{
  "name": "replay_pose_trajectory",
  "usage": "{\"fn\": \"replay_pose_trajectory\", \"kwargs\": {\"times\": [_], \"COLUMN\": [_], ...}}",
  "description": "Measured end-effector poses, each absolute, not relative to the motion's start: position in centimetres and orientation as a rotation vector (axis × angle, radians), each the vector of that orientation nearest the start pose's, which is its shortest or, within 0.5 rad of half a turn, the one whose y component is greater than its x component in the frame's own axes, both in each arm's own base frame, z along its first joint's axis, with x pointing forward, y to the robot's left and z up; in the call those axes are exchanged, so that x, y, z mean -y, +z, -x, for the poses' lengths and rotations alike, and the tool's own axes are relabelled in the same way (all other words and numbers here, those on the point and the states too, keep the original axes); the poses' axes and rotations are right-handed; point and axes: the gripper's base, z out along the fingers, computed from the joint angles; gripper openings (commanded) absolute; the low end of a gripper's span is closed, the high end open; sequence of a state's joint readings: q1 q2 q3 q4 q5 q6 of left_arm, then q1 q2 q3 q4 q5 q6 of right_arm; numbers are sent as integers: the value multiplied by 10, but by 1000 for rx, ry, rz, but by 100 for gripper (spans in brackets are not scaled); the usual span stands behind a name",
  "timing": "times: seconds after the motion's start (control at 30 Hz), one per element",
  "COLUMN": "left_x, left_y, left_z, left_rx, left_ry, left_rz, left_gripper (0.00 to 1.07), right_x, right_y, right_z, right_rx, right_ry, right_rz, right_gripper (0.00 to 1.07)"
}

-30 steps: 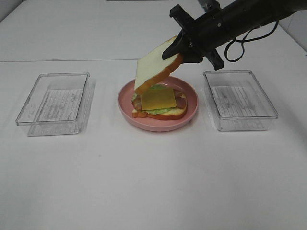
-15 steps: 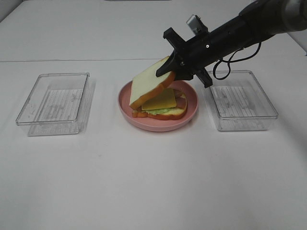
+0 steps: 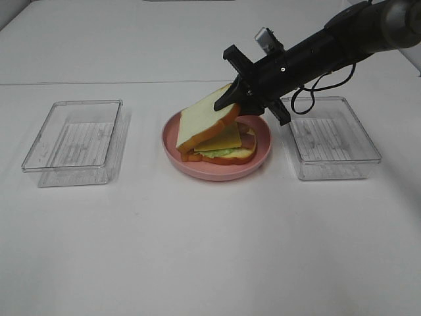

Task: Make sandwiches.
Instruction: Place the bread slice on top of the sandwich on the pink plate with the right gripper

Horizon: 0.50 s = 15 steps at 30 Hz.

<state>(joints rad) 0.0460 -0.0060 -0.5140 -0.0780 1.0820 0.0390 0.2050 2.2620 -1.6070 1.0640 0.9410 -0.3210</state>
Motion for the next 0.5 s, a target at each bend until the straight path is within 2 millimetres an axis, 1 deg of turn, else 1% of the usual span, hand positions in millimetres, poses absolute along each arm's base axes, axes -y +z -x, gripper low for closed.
{"fn": "replay_pose_trajectory", "kwargs": {"times": [0.03,0.07,0.1,0.13,0.17,0.2,0.23,0.27,0.3,0.33,0.37,0.4,0.43,0.47,0.5], "left_x": [7,7,7,7,7,7,7,7,7,7,7,7,7,7,7], "left_y": [280,280,280,280,280,280,280,280,280,280,280,280,280,280,280], "left_z": [8,8,8,8,8,8,8,8,8,8,8,8,8,8,8], "left_rx": [-2043,-2043,-2043,-2043,-2043,-2043,-2043,-2043,-2043,-2043,-2043,-2043,-2043,-2043,-2043], "left_ry": [-40,-40,-40,-40,-40,-40,-40,-40,-40,-40,-40,-40,-40,-40,-40], "left_rz": [2,2,2,2,2,2,2,2,2,2,2,2,2,2,2], "left_gripper": [100,100,100,100,100,100,100,100,100,100,100,100,100,100,100], "right_x": [-156,-156,-155,-155,-154,-154,-154,-153,-153,-152,-151,-151,-150,-150,-148], "right_y": [140,140,139,139,138,138,138,137,137,137,137,137,140,140,146], "right_z": [-436,-436,-436,-436,-435,-435,-435,-435,-435,-434,-434,-434,-434,-434,-434], "right_rx": [-2764,-2764,-2778,-2778,-2789,-2792,-2792,-2806,-2806,-2817,-2822,-2822,-2821,-2821,-2815], "right_ry": [1260,1260,1242,1242,1220,1211,1211,1188,1188,1160,1143,1143,1113,1113,1079], "right_rz": [-157,-157,-159,-159,-155,-152,-152,-146,-146,-127,-114,-114,-91,-91,-72], "right_gripper": [4,4,12,12,17,29,29,45,45,58,63,63,69,69,72]}}
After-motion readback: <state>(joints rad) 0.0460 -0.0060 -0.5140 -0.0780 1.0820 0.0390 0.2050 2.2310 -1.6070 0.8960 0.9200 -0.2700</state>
